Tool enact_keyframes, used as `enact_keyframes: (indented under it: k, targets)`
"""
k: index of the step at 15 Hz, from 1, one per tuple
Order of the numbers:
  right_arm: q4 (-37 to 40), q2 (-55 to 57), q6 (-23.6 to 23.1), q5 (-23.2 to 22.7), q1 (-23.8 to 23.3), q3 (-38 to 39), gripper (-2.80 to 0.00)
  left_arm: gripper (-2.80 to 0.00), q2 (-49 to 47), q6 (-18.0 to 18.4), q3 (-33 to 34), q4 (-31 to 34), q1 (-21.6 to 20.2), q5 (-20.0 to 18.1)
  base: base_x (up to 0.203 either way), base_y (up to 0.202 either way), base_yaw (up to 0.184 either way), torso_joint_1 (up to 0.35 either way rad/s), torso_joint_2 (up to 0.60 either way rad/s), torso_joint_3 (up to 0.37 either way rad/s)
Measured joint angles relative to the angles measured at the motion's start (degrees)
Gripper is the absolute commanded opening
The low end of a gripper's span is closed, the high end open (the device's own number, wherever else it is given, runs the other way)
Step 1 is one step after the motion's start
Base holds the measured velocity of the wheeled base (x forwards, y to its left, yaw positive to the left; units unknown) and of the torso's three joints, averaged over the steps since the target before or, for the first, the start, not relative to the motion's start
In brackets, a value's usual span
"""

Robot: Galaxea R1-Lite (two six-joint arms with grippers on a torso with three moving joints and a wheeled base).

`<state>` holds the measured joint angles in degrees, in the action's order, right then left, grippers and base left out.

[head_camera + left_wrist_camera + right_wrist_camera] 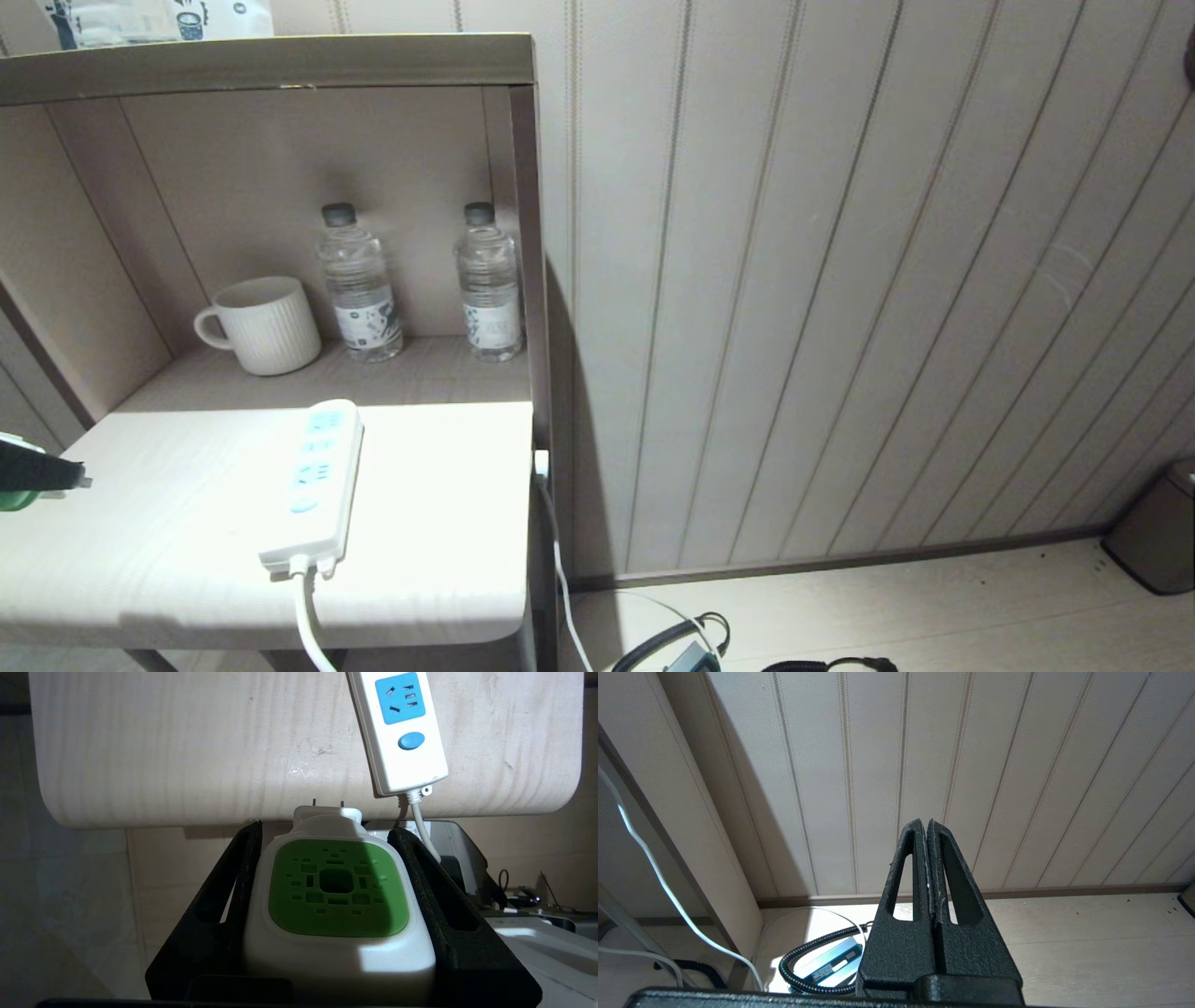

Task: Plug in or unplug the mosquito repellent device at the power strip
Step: Insert the plug into the socket

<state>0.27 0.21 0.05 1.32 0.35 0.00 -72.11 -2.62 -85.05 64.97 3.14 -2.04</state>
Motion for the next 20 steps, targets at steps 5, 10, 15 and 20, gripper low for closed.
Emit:
enact_keyframes:
  k: [5,10,15,20]
  targets:
    - [-0.01,0.00,0.05,0.00,-0.01,0.00,-2.80,-2.80,-9.28,-3.68,-14.15,9.59,1.45,-3.95,0.000,0.000,0.000,0.000,0.00,0.000]
    - [-0.01,0.00,0.04,0.10,-0.02,0.00,-2.80,-2.80,-16.37,-4.02,-22.56,16.04,2.92,-7.03,0.000,0.000,0.000,0.000,0.00,0.000]
    - [0.04,0.00,0.11,0.17,0.00,0.00,-2.80,-2.80,-17.61,-4.13,-22.95,16.81,3.27,-7.00,0.000,0.000,0.000,0.000,0.00,0.000]
    - [0.06,0.00,0.13,0.17,-0.02,0.00,-2.80,-2.80,-17.69,-4.79,-22.73,19.03,4.07,-7.17,0.000,0.000,0.000,0.009,-0.02,-0.014]
